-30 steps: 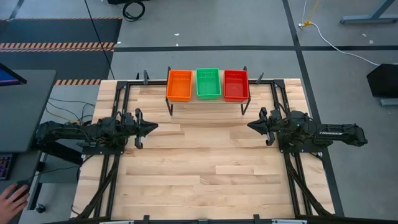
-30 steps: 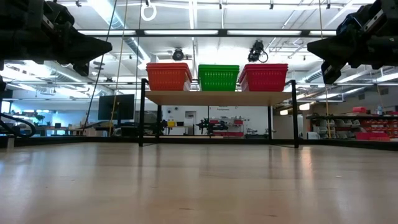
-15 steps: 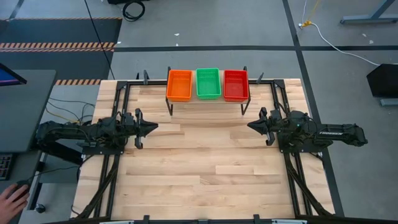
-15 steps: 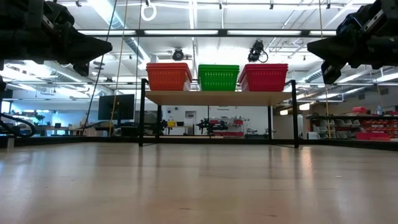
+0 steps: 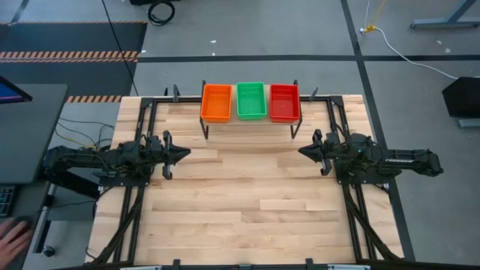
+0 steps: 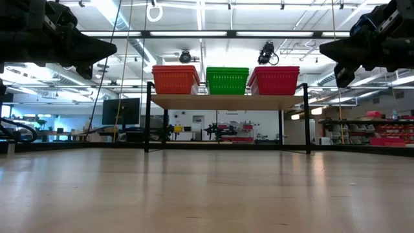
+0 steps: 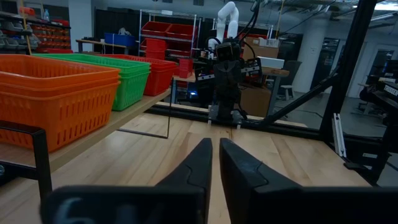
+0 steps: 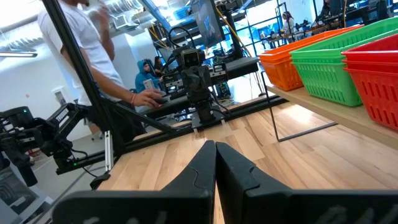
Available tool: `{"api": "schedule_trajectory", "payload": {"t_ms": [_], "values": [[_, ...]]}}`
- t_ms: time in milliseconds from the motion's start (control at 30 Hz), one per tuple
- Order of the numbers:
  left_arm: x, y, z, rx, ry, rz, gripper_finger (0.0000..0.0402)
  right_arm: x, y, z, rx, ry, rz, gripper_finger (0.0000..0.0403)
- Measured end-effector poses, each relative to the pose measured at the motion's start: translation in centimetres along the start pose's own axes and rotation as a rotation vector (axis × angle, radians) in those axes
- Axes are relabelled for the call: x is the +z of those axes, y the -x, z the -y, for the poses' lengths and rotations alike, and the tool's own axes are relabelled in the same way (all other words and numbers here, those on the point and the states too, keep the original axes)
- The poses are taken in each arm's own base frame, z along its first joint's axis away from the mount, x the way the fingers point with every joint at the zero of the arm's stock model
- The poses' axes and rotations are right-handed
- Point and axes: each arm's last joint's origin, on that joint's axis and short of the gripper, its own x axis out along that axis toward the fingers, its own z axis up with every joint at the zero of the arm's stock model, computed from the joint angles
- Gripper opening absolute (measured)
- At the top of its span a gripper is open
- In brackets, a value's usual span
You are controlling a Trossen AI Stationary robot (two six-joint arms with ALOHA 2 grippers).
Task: Stack baskets on shelf by color
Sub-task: Return to Home Position
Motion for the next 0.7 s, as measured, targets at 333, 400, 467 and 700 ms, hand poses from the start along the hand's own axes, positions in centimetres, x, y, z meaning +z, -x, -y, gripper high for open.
{"api": "schedule_trajectory", "payload": {"t_ms": [333,400,467,700], "values": [[0.00,0.00,0.00,0.000,0.000,0.000,0.0030,0.00,0.00,0.00,0.000,0.000,0.000,0.0013],[0.01,0.00,0.00,0.000,0.000,0.001,0.0028,0.00,0.00,0.00,0.000,0.000,0.000,0.0013],[0.01,0.00,0.00,0.000,0.000,0.000,0.0029,0.00,0.00,0.00,0.000,0.000,0.000,0.0013],[0.01,0.00,0.00,0.000,0.000,0.000,0.0040,0.00,0.00,0.00,0.000,0.000,0.000,0.0013]]}}
